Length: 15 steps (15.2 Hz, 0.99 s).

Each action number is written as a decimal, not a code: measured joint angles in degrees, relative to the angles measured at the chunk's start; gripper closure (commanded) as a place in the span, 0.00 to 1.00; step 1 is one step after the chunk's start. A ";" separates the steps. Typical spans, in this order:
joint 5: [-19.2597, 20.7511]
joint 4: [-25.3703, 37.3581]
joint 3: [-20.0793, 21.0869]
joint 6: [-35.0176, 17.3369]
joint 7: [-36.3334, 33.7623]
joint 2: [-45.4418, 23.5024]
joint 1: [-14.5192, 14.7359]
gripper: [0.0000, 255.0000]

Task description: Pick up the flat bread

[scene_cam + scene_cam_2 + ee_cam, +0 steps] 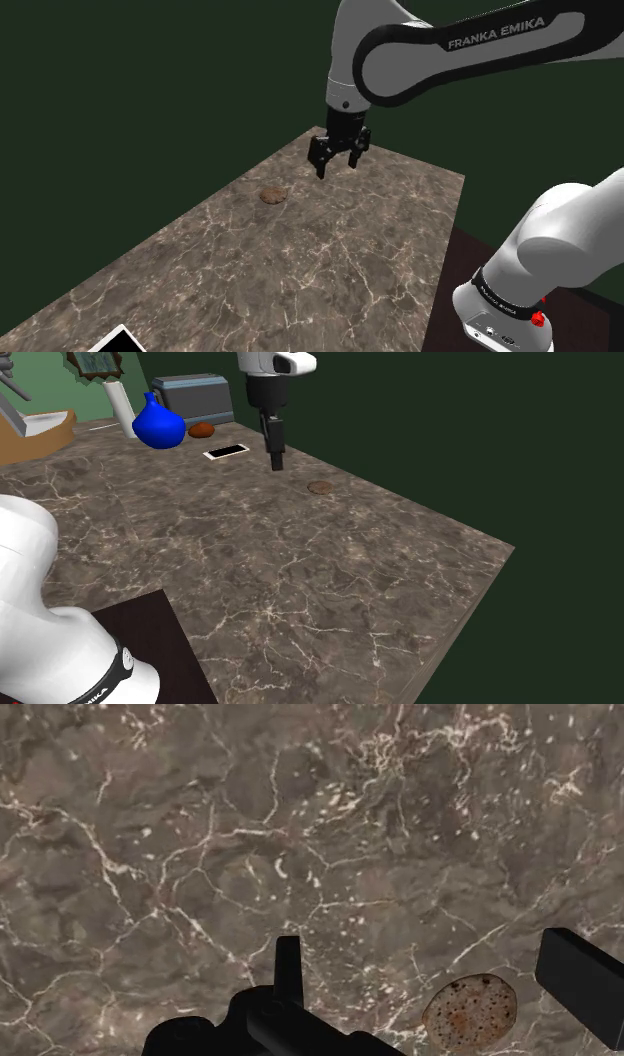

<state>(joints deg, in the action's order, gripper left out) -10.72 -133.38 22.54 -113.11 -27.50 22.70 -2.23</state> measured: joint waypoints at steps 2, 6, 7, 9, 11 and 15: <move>1.10 1.97 2.19 -2.29 -4.93 -4.20 -0.89 0.00; 5.46 7.66 6.32 -6.39 -16.01 -14.33 -2.43 0.00; 6.97 9.19 6.89 -7.24 -18.64 -17.01 -2.75 0.00; 10.23 12.57 7.94 -8.50 -24.48 -22.34 -2.71 0.00; 13.56 16.02 8.32 -9.32 -30.19 -27.42 -2.12 0.00; 19.09 22.62 7.42 -9.98 -38.93 -36.20 -0.02 0.00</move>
<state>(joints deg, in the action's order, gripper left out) 8.37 -110.76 29.96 -123.09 -66.42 -13.50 -2.24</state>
